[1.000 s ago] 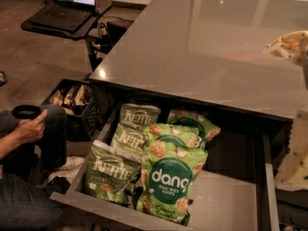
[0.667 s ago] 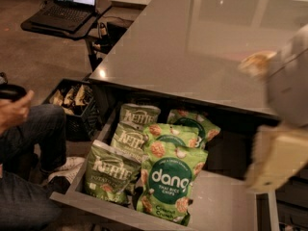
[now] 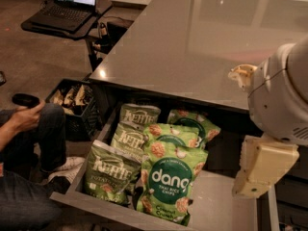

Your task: Pick green jalapeno chip bag from top drawer and place on counter

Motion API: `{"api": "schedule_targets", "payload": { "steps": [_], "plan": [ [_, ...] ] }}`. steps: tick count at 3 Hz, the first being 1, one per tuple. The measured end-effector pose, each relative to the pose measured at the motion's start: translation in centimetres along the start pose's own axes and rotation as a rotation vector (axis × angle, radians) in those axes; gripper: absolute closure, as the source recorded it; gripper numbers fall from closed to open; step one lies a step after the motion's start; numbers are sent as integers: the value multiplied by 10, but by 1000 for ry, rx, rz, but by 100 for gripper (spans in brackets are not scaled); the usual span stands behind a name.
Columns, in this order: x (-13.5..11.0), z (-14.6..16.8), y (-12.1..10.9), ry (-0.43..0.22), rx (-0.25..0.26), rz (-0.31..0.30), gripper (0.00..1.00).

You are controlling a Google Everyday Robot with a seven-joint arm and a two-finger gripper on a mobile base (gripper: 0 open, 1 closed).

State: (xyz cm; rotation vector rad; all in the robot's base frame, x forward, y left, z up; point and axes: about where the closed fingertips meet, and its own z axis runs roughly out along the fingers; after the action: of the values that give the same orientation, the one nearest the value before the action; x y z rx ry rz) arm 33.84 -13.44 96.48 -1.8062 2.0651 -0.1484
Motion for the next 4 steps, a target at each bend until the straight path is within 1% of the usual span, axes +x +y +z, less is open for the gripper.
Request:
{"api": "schedule_targets", "payload": {
  "steps": [3, 4],
  "plan": [
    [0, 0, 0, 0, -1, 0, 0],
    [-18, 32, 2, -2, -10, -23, 0]
  ]
}}
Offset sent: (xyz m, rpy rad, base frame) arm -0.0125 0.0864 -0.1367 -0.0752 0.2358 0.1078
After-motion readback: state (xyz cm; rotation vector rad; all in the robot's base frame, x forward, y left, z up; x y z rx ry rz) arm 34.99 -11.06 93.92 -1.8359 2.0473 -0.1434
